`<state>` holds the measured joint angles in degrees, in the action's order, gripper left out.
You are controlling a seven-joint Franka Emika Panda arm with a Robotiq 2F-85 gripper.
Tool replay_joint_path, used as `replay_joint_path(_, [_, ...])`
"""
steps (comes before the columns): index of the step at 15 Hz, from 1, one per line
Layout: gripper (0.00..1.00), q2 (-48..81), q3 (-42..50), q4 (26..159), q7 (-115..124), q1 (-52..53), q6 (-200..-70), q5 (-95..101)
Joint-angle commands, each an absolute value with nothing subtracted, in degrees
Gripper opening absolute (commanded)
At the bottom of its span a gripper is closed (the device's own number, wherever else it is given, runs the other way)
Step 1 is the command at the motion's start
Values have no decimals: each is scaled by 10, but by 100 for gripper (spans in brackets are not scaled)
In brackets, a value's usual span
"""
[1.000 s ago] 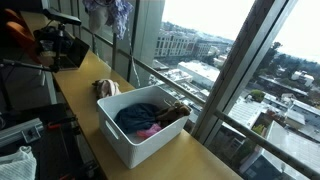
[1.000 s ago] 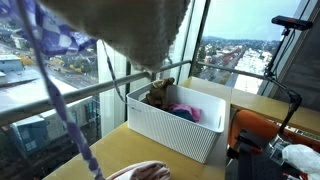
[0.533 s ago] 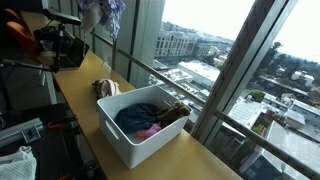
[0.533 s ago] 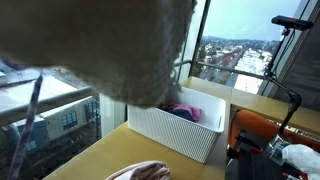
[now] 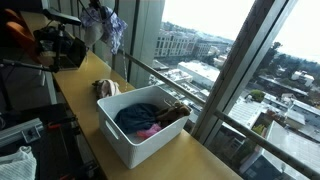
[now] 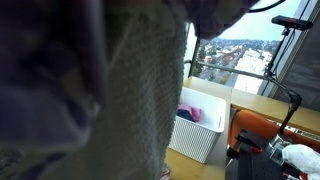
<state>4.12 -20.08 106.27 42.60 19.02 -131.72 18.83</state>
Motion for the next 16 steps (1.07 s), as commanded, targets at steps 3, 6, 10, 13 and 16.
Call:
replay_joint_path(3, [0, 46, -158, 1128, 399, 170, -1372, 146])
replay_joint_path(6, [0, 62, -140, 1163, 375, 156, -1410, 115])
replay_joint_path(10, [0, 99, -128, 1188, 346, 149, -1453, 81])
replay_joint_path(13, [0, 137, -124, 1183, 323, 151, -1471, 53])
replay_joint_path(16, [0, 184, -124, 1168, 309, 161, -1485, 31])
